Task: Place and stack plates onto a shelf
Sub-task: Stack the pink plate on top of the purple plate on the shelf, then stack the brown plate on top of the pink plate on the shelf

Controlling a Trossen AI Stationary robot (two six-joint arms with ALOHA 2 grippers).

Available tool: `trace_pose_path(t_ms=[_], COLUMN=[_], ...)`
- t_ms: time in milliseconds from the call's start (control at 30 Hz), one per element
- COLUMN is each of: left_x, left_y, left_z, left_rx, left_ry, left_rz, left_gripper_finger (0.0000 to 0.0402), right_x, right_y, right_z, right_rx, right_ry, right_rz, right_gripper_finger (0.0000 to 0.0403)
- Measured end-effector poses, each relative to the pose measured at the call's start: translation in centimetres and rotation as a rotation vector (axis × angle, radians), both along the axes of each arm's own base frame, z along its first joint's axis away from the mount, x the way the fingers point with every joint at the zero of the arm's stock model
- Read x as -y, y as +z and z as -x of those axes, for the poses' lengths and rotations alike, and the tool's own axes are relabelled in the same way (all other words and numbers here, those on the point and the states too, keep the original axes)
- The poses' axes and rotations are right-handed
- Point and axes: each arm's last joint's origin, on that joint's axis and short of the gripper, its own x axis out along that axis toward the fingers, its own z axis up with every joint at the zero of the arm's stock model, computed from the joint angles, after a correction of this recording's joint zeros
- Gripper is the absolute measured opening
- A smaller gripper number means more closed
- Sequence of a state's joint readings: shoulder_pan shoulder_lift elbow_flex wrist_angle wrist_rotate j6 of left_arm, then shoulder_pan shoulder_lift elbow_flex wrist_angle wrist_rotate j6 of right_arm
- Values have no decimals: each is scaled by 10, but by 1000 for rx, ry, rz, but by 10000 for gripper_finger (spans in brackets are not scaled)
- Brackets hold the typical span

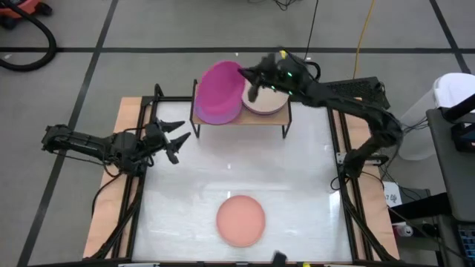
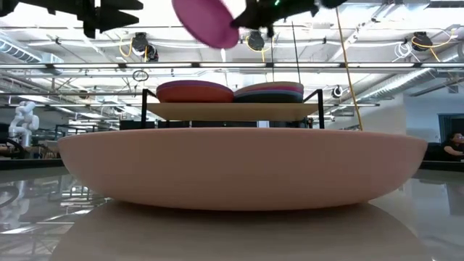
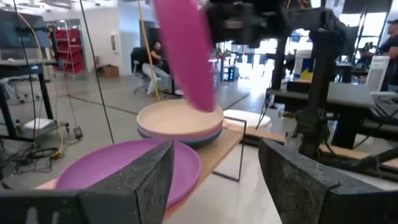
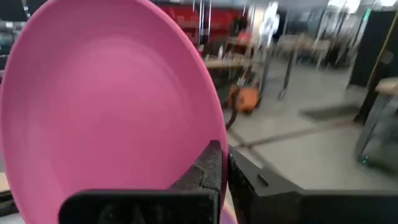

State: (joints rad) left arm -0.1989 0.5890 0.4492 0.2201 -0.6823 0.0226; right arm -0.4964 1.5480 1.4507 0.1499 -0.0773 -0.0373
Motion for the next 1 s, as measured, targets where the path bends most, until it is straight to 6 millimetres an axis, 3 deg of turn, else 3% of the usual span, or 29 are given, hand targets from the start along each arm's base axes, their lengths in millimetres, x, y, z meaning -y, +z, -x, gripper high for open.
trace_pose_path(t_ms=[233,533,833,1000], left_x=[0,0,0,0], left_y=[-6,-6,-6,-6], left_z=[0,0,0,0], left_rx=[-39,-34,-31,-30], left_ry=[-5,-5,-6,-7], left_rz=[31,49,55,60], left_gripper_finger=[239,239,239,239], right_x=[48,68,68,64], right_y=[-43,-80,-80,-66], right_z=[-22,-32,-32,-27], right_rx=[-81,-135,-141,-117], right_ry=[33,95,69,79], right_rz=[-201,-322,-296,-251], right_gripper_finger=[0,13,70,112])
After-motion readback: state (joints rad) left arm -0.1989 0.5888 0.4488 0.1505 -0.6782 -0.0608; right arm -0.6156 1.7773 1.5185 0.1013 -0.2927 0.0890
